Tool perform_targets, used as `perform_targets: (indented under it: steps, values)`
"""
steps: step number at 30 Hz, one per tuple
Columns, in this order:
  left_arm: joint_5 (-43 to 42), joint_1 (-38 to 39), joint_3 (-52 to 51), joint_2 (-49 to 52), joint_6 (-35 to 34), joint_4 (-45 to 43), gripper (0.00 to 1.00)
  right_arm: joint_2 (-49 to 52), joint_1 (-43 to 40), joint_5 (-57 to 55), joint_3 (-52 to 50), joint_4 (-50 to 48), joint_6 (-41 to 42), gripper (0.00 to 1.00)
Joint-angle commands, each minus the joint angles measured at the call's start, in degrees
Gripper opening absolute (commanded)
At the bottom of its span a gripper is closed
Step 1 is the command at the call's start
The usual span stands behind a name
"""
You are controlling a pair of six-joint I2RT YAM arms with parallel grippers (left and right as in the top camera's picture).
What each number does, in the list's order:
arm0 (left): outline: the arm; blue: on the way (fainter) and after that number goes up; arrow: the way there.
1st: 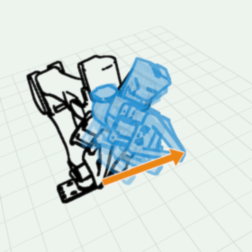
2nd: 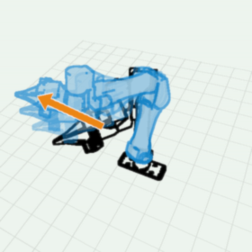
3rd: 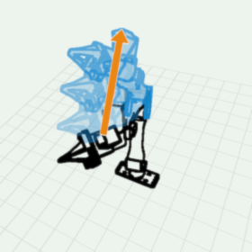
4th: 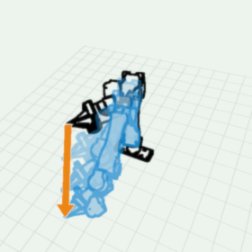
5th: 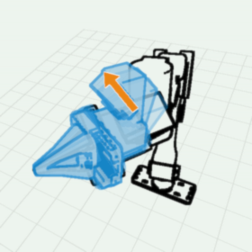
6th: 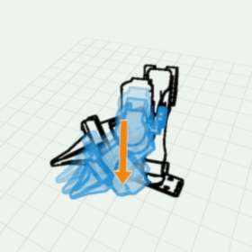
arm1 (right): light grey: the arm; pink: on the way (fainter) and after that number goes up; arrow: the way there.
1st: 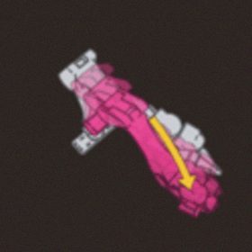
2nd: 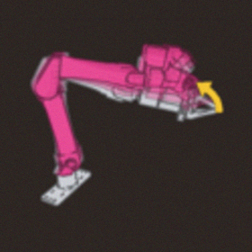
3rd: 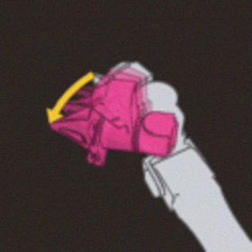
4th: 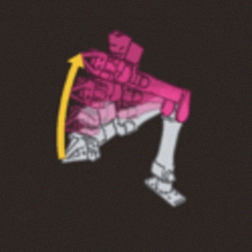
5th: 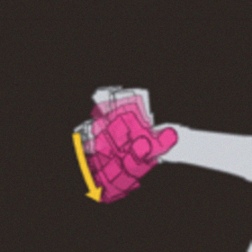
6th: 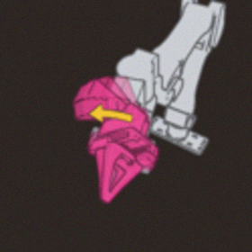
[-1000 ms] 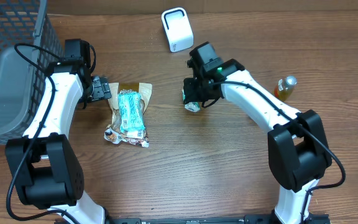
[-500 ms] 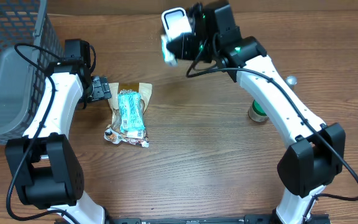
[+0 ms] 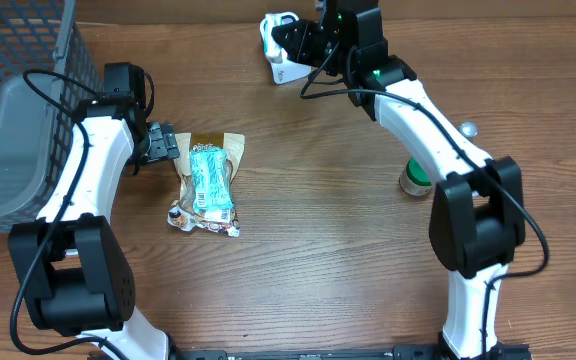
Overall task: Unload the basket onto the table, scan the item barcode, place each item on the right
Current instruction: 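Raise the green packet with the right gripper to the white scanner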
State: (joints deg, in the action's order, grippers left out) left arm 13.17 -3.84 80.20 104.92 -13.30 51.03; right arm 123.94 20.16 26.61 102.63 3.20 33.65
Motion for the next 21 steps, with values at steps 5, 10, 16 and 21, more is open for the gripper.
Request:
perform_targets:
  steps: [5,10,16,21]
  values:
    - [0.7,0.2,0.3,0.0,0.2,-0.1,1.00,5.4,-1.4,-0.4,0.6,-10.6,7.8,0.04]
    - [0.7,0.2,0.3,0.0,0.2,-0.1,1.00,8.9,-2.2,-1.6,0.6,-15.7,11.6,0.04]
    - [0.7,0.2,0.3,0.0,0.2,-0.1,0.99,11.6,-2.2,-7.3,0.6,-19.3,11.6,0.04]
    - [0.7,0.2,0.3,0.0,0.2,-0.1,1.00,12.6,-2.2,-11.0,0.6,-21.0,11.6,0.04]
